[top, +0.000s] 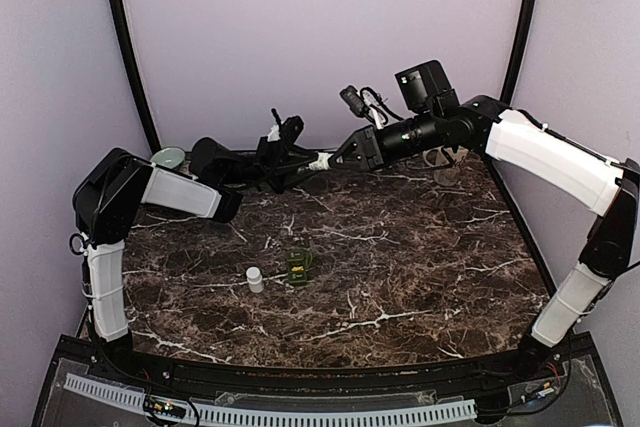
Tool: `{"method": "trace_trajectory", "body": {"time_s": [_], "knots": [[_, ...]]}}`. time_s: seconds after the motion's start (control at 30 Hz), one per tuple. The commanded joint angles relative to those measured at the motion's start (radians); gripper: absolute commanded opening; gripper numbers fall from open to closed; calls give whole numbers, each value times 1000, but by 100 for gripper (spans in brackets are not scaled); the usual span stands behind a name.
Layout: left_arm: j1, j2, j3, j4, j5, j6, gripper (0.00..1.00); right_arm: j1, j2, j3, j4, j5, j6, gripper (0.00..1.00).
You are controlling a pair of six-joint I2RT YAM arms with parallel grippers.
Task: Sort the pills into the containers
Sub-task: Screw the lid of the pill bottle onto the pill bottle.
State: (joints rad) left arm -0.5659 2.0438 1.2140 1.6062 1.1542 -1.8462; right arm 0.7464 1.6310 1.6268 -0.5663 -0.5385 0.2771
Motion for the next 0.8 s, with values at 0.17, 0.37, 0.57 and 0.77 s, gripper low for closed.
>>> {"method": "trace_trajectory", "body": {"time_s": [0.17,0.37,0.57,0.77], "knots": [[-8,-7,34,84,-27,-23,0,4,-30,-71,186,-68,96,20],[-11,-7,45,86,-56,-25,0,3,-68,-113,275,-57,141,19],[-19,-8,56,79,-82,-22,0,4,-91,-160,349,-36,179,18],[-28,-8,75,55,-94,-10,0,6,-93,-188,400,-9,210,17]]}}
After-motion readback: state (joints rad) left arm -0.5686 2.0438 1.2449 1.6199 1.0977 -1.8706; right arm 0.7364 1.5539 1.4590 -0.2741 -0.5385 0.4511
